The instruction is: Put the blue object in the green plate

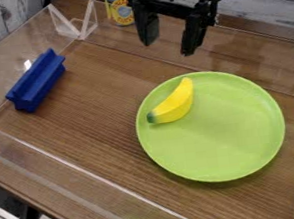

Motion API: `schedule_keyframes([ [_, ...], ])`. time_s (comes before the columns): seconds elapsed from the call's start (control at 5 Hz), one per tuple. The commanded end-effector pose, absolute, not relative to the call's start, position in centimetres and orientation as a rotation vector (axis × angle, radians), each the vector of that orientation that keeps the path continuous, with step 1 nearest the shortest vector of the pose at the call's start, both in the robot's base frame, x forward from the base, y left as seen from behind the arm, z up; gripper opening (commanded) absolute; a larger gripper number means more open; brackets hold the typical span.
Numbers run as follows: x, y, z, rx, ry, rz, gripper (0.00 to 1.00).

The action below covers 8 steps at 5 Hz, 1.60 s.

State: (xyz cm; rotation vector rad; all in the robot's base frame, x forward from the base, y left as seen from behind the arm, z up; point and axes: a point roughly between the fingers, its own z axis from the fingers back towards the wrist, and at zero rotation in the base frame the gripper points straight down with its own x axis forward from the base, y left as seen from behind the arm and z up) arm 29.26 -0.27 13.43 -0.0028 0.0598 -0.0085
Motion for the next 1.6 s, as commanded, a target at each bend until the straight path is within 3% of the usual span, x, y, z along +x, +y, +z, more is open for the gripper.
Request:
schedule_keyframes([
  [0.0, 28.8, 1.1, 13.3, 0.001, 0.057, 0.002, 1.00],
  [0.6, 25.8, 11.2, 14.8, 0.043, -0.021, 0.062, 1.00],
  [1.0, 25.5, 16.1, 13.9, 0.052, -0.050, 0.101, 1.00],
  [1.4, 26.0, 17.5, 12.4, 0.040, -0.042, 0.126, 1.00],
])
